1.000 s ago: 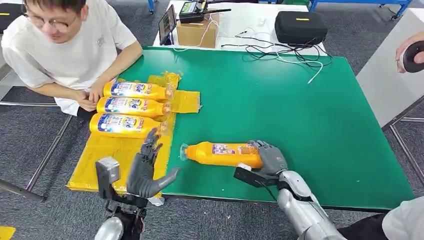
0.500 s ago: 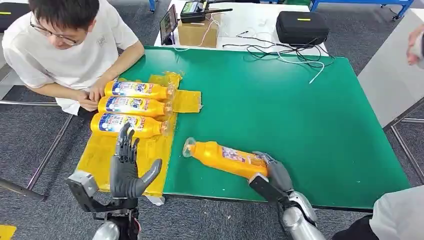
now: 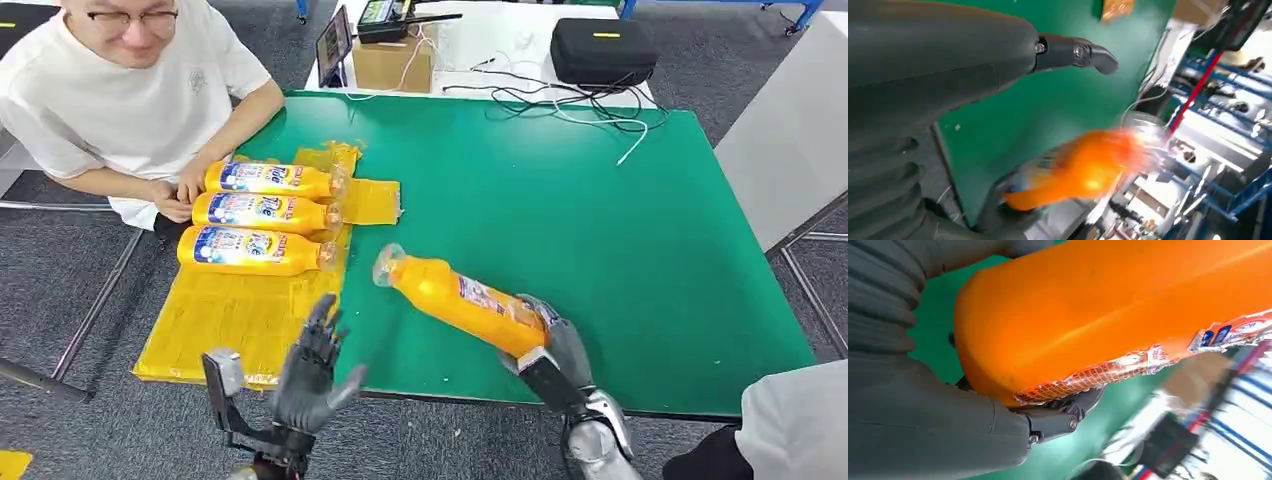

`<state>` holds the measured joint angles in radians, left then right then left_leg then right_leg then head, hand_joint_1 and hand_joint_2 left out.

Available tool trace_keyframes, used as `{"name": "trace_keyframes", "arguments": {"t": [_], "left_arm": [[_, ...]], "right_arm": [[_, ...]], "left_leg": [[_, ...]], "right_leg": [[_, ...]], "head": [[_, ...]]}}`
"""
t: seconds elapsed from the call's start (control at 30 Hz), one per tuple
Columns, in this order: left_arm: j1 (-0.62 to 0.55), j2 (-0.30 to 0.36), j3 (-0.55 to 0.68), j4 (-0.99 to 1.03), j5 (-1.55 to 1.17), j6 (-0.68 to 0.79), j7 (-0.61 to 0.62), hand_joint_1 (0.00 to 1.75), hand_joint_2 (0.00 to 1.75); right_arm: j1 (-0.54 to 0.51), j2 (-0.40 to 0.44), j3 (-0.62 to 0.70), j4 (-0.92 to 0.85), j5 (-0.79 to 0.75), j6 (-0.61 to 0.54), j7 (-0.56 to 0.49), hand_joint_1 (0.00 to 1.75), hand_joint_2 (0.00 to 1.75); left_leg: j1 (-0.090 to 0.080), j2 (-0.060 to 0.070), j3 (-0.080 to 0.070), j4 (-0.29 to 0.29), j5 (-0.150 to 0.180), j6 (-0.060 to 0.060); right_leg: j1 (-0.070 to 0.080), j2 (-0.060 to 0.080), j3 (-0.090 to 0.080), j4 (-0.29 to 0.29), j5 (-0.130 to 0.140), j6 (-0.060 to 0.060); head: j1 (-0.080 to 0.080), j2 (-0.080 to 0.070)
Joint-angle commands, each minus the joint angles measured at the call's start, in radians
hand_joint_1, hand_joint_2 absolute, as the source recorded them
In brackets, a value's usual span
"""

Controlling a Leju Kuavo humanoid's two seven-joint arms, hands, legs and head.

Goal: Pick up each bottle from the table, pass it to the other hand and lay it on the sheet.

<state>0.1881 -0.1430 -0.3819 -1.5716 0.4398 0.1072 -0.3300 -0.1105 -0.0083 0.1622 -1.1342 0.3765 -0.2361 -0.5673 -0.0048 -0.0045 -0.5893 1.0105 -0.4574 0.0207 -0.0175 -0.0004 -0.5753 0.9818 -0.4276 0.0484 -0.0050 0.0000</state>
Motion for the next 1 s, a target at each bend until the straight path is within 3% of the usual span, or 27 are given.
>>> {"name": "trace_keyframes", "arguments": {"t": [0.03,0.27,0.57,0.6,0.7,1.0], "left_arm": [[-0.05,0.043,-0.103,0.141,0.004,-0.02,-0.023,0.0,1.75],[-0.077,0.008,-0.108,0.169,0.061,-0.05,-0.034,0.0,1.75],[-0.096,0.034,-0.099,0.175,0.085,-0.073,-0.047,0.0,1.75],[-0.093,0.026,-0.091,0.153,0.041,-0.05,-0.118,0.0,1.75],[-0.101,0.014,-0.086,0.1,-0.015,-0.011,-0.177,0.0,1.75],[-0.112,-0.005,-0.117,0.043,-0.102,0.022,-0.23,0.0,1.75]], "right_arm": [[0.005,0.056,0.063,-0.145,-0.039,0.029,0.002,1.75,1.75],[-0.001,0.078,0.132,-0.155,-0.076,0.037,-0.022,1.75,1.75],[-0.005,0.076,0.157,-0.156,-0.081,0.038,-0.013,1.75,1.75],[-0.007,0.066,0.186,-0.15,-0.086,0.052,-0.007,1.75,1.75],[0.002,0.069,0.27,-0.128,-0.062,0.08,0.0,1.75,1.75],[-0.002,0.059,0.514,-0.078,0.038,0.09,0.038,1.75,1.75]], "left_leg": [[0.001,0.0,0.004,-0.001,-0.001,-0.002],[0.0,0.001,0.002,-0.001,0.0,-0.001],[0.001,0.0,0.003,-0.001,0.0,-0.001],[0.001,0.0,0.004,-0.001,-0.001,-0.002],[0.001,0.001,0.001,0.0,0.0,-0.001],[0.002,0.001,0.003,-0.001,-0.001,-0.002]], "right_leg": [[0.001,0.0,0.003,-0.001,-0.001,-0.003],[0.0,0.001,0.002,-0.001,0.0,-0.002],[0.001,0.0,0.003,-0.001,0.0,-0.002],[0.001,0.0,0.004,-0.001,-0.001,-0.003],[0.001,0.001,0.001,0.0,0.0,-0.001],[0.002,0.001,0.004,-0.001,0.0,-0.002]], "head": [[0.0,0.0],[0.0,0.0],[0.0,0.0],[0.0,0.0],[0.0,0.0],[0.0,0.0]]}}
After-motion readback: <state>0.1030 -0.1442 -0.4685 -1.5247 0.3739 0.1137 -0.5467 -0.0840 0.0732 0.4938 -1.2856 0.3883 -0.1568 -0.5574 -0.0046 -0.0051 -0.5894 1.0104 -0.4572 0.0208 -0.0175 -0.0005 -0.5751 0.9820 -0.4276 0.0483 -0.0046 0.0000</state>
